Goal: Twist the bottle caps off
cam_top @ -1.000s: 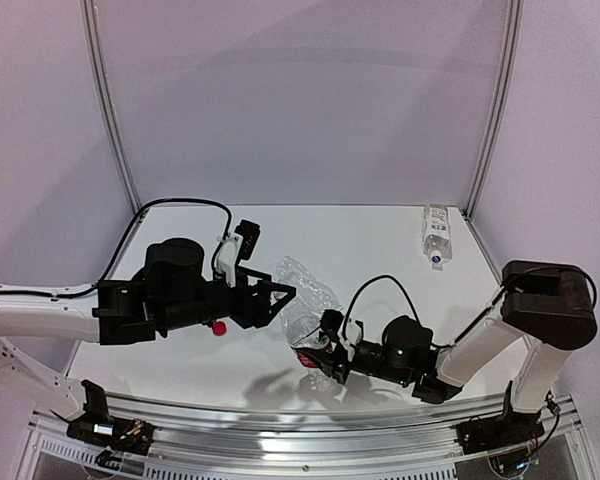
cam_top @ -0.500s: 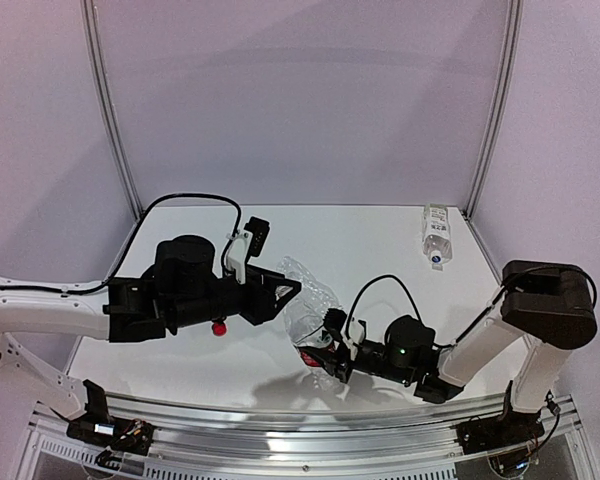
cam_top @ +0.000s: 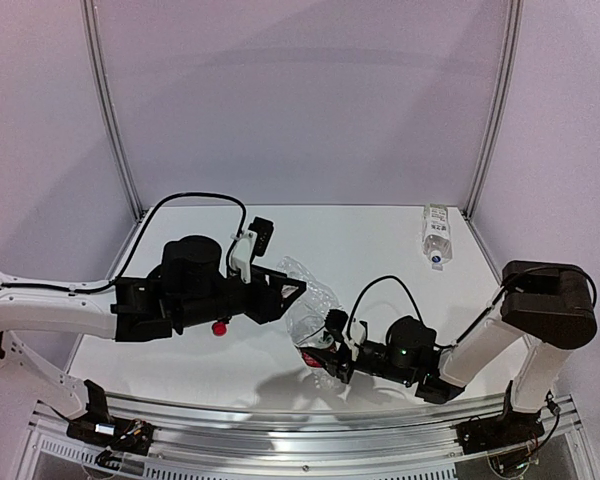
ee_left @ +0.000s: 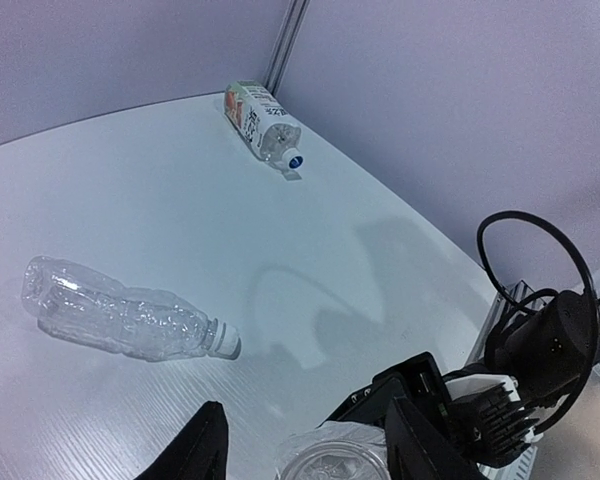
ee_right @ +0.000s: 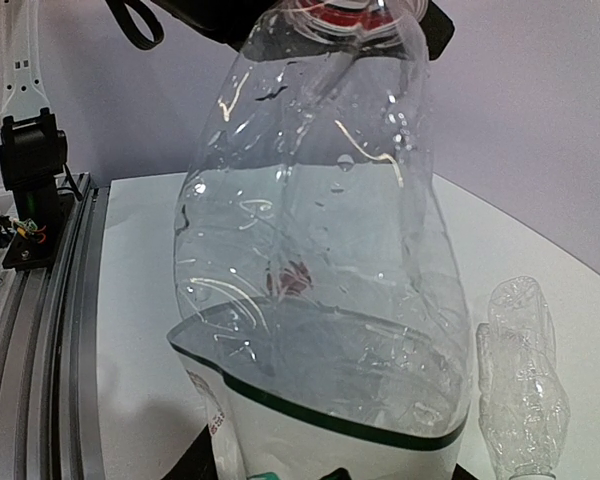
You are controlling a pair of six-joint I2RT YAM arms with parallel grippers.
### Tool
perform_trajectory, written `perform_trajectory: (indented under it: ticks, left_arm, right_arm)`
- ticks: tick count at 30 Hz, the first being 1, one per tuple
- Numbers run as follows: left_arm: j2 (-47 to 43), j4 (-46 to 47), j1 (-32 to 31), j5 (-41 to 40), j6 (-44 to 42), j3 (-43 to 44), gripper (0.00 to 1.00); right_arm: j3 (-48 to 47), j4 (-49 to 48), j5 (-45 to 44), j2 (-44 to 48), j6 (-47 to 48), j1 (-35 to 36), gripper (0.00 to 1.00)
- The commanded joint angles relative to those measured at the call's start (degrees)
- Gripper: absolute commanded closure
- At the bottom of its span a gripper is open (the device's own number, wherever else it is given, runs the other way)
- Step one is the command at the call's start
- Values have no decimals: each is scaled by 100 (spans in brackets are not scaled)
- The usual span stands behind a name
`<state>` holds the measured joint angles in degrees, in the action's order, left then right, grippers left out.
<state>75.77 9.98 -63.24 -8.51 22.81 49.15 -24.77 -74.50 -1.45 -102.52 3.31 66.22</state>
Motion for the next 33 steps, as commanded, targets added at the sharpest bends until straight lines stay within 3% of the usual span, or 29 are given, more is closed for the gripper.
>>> perform_trajectory:
  ticks: [1,4,12,17,22,25,33]
  left_arm:
    - [161,84,23,-7,55,103,47]
    - [213,126,9,38,54,105,49]
    - [213,162,4,60,74,50,81]
    - [104,104,-8,-53,77,38,83]
    - [-78,-139,-8,-334,28,67,83]
    - [-223,-434,-9,-575,-48,114,83]
    - [-687,-1796,33,-1804,-383,505,83]
  right_arm:
    - [52,-288,59,179,38,2,55]
    - [52,-284,66,179,38,5,55]
    - [35,-269,-4,180,43,6,54]
    - [31,-240,-99,177,47,6,44]
    - [8,-152,-149,197,38,5,13]
    - [-1,-122,-153,201,38,9,2]
    - [87,-168,-329,274,56,5,1]
